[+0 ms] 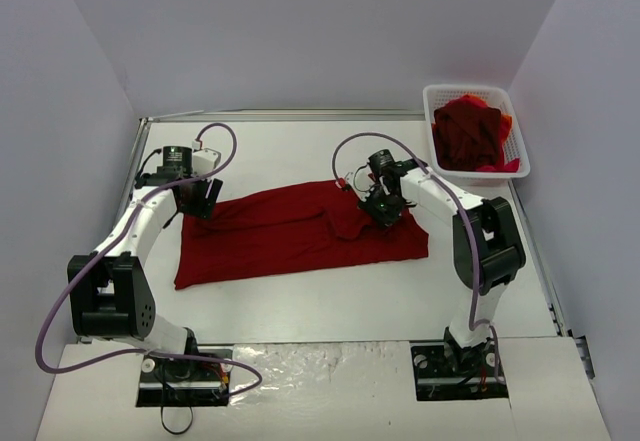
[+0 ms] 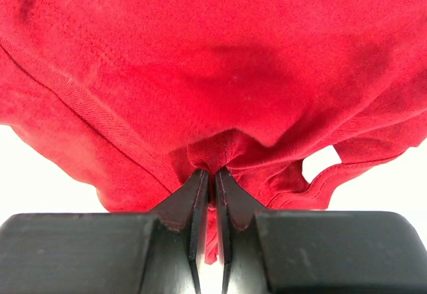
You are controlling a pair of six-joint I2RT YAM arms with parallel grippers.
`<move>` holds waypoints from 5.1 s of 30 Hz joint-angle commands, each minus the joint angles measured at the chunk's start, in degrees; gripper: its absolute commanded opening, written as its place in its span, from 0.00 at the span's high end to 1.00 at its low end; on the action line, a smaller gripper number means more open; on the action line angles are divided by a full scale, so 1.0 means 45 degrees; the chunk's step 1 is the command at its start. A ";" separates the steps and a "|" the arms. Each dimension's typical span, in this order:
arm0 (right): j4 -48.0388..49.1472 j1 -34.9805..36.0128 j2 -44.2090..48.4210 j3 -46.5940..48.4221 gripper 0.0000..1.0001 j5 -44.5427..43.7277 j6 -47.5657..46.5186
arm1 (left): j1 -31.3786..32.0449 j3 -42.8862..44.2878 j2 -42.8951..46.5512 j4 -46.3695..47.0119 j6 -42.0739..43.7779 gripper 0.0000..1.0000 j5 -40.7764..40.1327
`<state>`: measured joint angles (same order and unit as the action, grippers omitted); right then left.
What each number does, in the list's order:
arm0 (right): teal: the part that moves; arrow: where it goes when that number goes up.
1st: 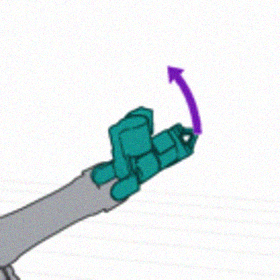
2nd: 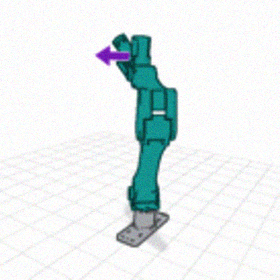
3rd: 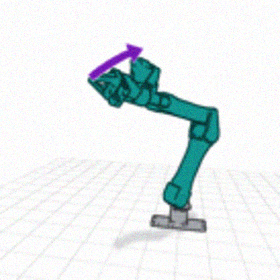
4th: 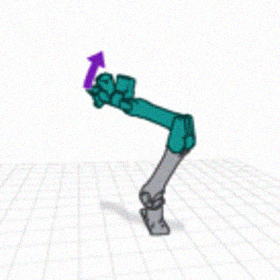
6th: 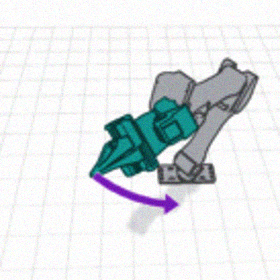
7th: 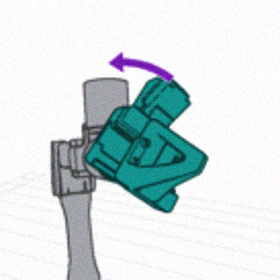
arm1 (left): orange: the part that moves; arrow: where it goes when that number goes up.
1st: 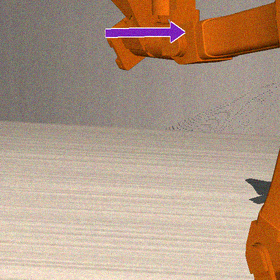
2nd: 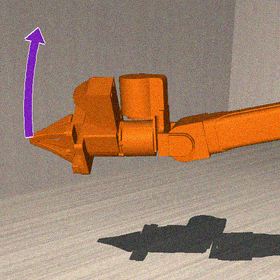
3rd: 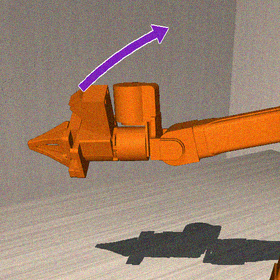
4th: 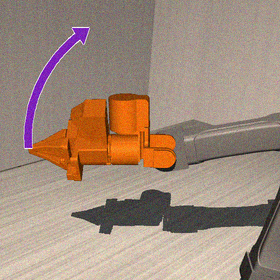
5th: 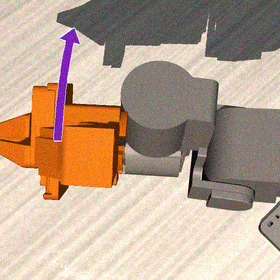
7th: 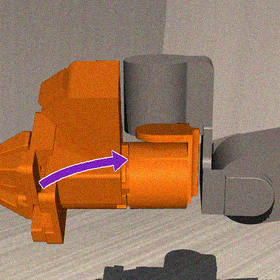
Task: Fold and stack the t-shirts
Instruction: Fold the other side of the tshirt into a rectangle
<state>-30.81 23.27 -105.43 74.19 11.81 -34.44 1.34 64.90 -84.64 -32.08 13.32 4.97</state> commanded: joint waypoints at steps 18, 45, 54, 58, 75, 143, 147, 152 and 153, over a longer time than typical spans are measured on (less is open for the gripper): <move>-0.0186 -0.0756 0.1201 -0.1350 0.93 0.0011 0.0250 | 0.0053 0.0147 0.0176 -0.0079 0.0165 0.37 0.0164; -0.1318 -0.1147 0.1828 0.2025 0.87 0.2199 0.0426 | 0.0229 0.0596 0.0235 -0.0235 0.0574 0.50 0.0183; -0.1298 -0.1225 -0.1370 0.3667 1.00 0.1672 0.0426 | 0.0229 0.0616 -0.1208 0.0446 0.1530 0.63 -0.0517; -0.1240 -0.1361 -0.2527 0.4332 1.00 0.1633 0.0387 | 0.0229 0.0596 -0.1639 0.0819 0.2000 0.59 -0.0987; -0.1240 -0.2202 -0.4599 0.5427 1.00 0.1789 0.0426 | 0.0267 0.0303 -0.1834 0.1386 0.2938 0.53 -0.1710; -0.1123 -0.2885 -0.5459 0.4899 1.00 0.0773 0.0250 | 0.0699 -0.3194 0.1704 0.1440 0.4797 0.82 -0.2666; -0.1123 -0.2885 -0.5556 0.4841 1.00 0.0773 0.0211 | -0.0936 -0.0917 -0.0328 0.0688 0.3195 0.82 -0.1188; -0.1142 -0.2885 -0.5654 0.4860 1.00 0.0851 0.0172 | -0.1373 0.1180 -0.2497 -0.0274 0.1378 0.82 0.1023; -0.1162 -0.2885 -0.5692 0.4841 1.00 0.0871 0.0172 | -0.1373 0.1434 -0.2886 -0.0333 0.0989 0.82 0.1314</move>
<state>-33.56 11.31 -126.72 97.93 19.38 -32.80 -4.95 66.94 -96.05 -30.50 25.32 4.43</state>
